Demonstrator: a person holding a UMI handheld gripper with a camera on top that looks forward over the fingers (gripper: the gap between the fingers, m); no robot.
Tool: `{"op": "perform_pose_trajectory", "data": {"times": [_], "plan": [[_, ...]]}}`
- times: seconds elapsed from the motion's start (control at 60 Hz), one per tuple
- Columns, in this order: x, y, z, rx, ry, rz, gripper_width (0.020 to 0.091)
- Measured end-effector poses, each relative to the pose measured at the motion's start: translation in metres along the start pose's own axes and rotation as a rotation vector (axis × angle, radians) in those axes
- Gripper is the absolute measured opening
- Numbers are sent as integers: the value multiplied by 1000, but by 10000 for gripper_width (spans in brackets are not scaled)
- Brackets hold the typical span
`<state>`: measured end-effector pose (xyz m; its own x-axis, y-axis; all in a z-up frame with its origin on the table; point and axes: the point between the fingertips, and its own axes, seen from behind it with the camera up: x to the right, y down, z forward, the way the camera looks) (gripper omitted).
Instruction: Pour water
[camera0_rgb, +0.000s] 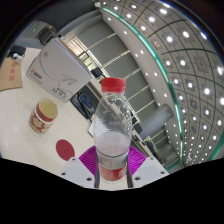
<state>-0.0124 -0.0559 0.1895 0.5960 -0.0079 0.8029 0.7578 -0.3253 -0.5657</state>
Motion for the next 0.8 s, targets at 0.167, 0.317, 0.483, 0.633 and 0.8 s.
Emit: {"op": "perform_pose_trajectory", "data": {"times": [0.167,0.317,0.483,0.633,0.8], "plan": [[1,-31,43,58,106,-469,370],[-11,-51,68,88,179,-748,369],[-19,-76,78,158,273,-1024,367],[-28,-86,80,192,265,-1109,368],[-25,-83,76,194,211,-984,368]]}}
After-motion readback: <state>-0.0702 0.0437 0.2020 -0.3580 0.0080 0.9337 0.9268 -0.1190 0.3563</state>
